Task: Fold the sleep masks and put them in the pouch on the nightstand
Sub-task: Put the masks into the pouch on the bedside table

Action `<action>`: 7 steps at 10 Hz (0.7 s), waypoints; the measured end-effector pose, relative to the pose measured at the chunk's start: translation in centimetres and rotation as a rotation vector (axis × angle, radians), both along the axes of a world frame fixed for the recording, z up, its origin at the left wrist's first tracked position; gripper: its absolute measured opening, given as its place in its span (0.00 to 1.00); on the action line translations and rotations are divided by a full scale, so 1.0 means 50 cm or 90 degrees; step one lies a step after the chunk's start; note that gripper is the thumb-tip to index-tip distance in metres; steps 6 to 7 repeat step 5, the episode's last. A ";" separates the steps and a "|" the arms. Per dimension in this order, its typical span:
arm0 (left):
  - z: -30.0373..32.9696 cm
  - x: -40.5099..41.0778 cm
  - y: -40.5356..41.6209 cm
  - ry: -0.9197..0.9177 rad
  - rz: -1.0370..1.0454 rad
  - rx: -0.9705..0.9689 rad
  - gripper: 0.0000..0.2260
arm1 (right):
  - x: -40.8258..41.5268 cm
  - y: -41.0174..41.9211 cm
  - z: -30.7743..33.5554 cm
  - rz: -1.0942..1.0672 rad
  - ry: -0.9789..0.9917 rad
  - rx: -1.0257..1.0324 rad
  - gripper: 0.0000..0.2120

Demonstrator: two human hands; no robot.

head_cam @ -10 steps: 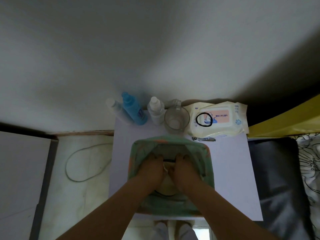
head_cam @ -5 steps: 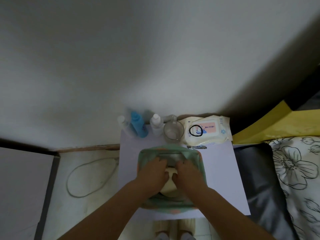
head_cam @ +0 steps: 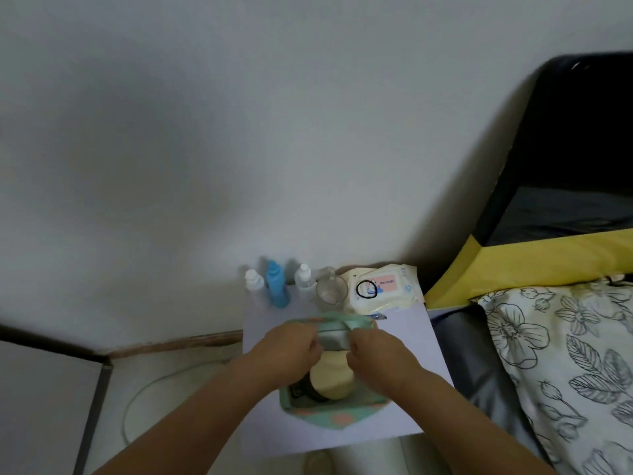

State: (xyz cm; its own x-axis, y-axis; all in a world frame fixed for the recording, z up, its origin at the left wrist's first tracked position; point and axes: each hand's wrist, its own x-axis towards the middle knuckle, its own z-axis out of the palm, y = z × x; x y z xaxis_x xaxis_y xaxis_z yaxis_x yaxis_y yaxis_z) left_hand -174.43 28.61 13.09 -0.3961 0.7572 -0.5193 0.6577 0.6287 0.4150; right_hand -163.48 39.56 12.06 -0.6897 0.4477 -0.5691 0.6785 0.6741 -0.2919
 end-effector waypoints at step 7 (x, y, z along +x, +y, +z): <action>0.223 0.169 -0.105 0.089 0.061 0.093 0.13 | 0.161 -0.069 0.201 0.112 0.130 0.128 0.12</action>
